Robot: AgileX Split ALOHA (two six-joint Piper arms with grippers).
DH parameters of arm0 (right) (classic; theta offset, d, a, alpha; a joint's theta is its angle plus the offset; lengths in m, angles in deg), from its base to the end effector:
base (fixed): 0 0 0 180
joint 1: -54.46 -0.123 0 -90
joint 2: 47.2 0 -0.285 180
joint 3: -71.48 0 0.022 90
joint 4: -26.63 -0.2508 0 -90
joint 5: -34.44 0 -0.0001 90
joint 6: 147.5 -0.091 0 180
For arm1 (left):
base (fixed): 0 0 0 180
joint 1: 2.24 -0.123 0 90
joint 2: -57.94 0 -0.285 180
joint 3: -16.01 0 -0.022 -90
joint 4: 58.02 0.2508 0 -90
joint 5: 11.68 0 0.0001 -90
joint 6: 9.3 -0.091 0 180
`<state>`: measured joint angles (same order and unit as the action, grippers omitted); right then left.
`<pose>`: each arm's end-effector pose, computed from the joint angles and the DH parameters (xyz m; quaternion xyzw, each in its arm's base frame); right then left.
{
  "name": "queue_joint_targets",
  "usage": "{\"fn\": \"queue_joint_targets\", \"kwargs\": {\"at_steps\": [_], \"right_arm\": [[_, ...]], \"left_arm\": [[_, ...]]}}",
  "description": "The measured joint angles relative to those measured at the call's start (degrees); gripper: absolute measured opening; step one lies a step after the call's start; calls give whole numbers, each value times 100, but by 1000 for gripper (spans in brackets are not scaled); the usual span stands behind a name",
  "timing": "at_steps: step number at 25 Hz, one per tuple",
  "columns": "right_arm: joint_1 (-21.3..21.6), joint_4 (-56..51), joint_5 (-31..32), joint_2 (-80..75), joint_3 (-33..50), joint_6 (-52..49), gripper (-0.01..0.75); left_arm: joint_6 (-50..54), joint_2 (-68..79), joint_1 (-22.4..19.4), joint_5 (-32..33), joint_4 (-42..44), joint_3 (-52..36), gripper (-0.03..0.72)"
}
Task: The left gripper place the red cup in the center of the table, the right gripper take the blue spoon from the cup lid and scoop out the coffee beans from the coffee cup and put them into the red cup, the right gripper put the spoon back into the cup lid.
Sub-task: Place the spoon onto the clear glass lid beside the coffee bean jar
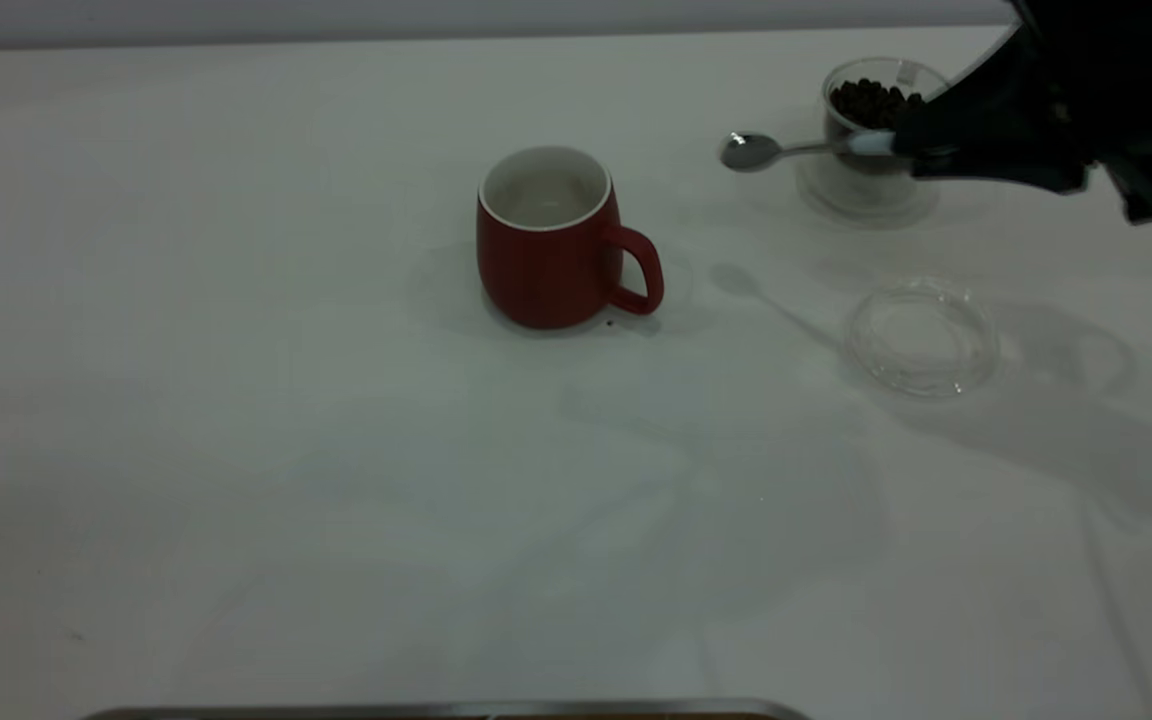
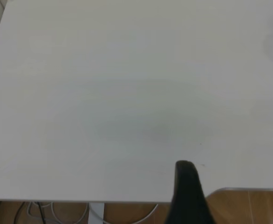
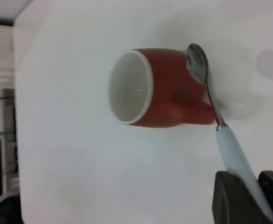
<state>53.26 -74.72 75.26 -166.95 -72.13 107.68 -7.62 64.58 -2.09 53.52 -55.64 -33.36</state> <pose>0.3003 0.0647 0.0918 0.1262 0.8967 0.3868 0.1743 -0.0097 0.0035 0.2672 -0.0133 0.8710 0.0129 0.4910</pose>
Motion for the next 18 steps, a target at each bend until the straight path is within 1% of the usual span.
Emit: {"fn": "queue_joint_targets", "kwargs": {"at_steps": [7, 11, 14, 18], "right_arm": [[704, -22, -123, 46, 605, -21, 113], [1015, -39, -320, 59, 748, -4, 113], [1091, -37, -579, 71, 772, -4, 113], [1090, -37, -895, 76, 778, -4, 113]], "left_arm": [[0, 0, 0, 0, 0, 0, 587], [0, 0, 0, 0, 0, 0, 587], [0, 0, 0, 0, 0, 0, 587], [0, 0, 0, 0, 0, 0, 587]]}}
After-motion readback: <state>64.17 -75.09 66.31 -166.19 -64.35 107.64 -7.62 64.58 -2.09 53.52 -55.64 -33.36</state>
